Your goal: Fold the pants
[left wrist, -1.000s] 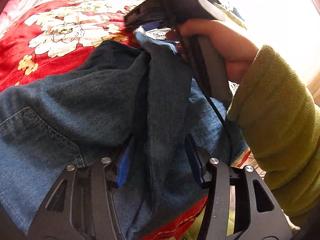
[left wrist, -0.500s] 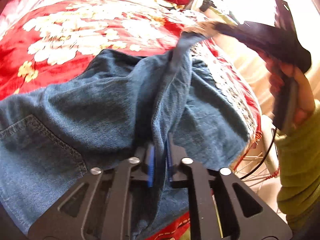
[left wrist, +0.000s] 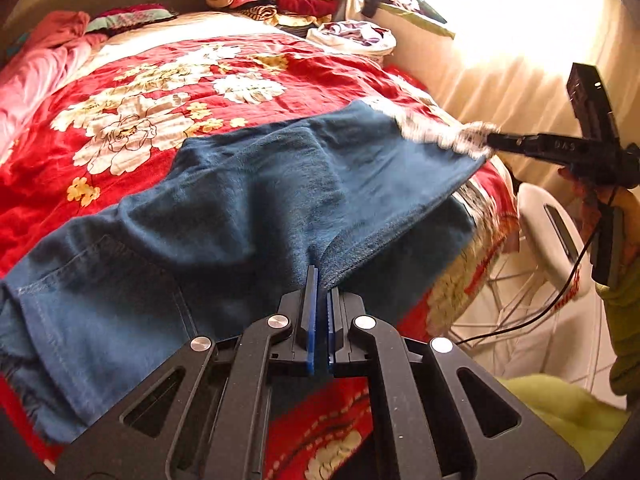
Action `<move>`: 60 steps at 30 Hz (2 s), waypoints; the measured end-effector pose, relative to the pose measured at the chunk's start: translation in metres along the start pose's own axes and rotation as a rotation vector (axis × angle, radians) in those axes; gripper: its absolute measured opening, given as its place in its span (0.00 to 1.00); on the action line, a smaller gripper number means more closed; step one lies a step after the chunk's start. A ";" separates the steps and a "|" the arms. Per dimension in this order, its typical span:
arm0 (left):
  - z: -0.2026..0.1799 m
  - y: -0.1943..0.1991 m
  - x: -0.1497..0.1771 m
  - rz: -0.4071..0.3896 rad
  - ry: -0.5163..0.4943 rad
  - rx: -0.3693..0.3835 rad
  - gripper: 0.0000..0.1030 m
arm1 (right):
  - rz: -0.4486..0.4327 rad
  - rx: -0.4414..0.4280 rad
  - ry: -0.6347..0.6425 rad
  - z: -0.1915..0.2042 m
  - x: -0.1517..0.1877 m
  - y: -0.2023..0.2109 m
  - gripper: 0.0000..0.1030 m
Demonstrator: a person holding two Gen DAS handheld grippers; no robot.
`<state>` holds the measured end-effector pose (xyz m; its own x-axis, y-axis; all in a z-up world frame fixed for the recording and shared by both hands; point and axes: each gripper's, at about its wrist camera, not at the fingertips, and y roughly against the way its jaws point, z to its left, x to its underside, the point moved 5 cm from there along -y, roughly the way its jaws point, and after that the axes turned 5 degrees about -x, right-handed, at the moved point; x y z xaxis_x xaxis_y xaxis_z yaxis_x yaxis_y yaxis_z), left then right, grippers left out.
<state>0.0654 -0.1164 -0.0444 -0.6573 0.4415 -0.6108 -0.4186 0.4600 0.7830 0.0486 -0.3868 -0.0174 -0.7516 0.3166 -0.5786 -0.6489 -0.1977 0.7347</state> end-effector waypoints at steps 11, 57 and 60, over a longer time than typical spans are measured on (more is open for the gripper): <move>-0.015 -0.020 0.025 0.081 -0.041 -0.029 0.01 | 0.098 0.034 -0.053 -0.033 0.042 -0.027 0.10; 0.157 0.083 0.082 -0.073 0.557 -0.333 0.75 | 0.147 -0.068 0.413 0.094 0.082 -0.084 0.54; 0.160 0.068 0.082 -0.061 0.556 -0.347 0.45 | 0.149 -0.075 0.405 0.092 0.082 -0.083 0.54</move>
<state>0.0832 0.0748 -0.0602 -0.8129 -0.0842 -0.5762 -0.5819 0.1553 0.7983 0.0518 -0.2590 -0.0936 -0.8137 -0.1064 -0.5715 -0.5255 -0.2856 0.8014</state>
